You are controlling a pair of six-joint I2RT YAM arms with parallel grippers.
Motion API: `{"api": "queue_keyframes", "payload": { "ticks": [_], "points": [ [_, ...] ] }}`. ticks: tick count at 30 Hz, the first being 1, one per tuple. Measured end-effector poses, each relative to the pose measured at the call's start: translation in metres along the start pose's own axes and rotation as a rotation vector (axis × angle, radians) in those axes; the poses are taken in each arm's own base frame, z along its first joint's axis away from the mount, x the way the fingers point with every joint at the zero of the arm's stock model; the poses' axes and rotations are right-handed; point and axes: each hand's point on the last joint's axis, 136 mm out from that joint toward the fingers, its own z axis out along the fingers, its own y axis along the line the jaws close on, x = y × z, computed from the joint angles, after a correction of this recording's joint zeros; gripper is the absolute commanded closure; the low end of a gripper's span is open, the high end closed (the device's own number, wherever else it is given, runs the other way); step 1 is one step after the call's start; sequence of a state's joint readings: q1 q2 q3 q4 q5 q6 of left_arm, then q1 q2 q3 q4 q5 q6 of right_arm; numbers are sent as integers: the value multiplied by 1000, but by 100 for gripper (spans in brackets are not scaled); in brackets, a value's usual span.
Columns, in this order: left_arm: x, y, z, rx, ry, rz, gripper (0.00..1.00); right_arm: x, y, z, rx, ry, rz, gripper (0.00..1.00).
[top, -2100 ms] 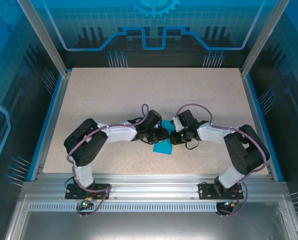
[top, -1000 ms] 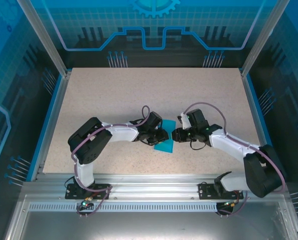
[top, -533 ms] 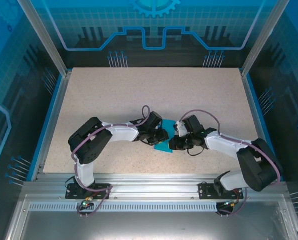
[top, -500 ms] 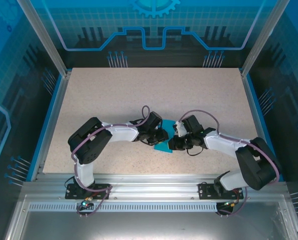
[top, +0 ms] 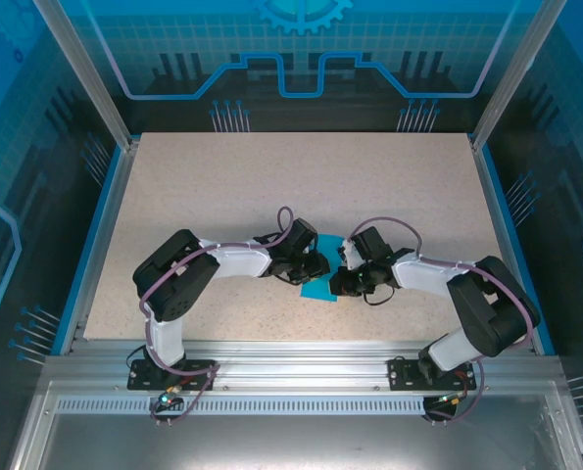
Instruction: Fold a paper plane with a square sheet of paper (pick it up from the middle)
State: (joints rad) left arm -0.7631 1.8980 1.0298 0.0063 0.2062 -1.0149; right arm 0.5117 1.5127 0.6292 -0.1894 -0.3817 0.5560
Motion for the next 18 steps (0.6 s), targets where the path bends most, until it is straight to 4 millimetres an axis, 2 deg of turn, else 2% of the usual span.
{"api": "queue_keyframes", "payload": {
  "ticks": [18],
  "points": [
    [0,0,0,-1,0,0,72,6,-11,3,37,12,-10,87]
  ]
}}
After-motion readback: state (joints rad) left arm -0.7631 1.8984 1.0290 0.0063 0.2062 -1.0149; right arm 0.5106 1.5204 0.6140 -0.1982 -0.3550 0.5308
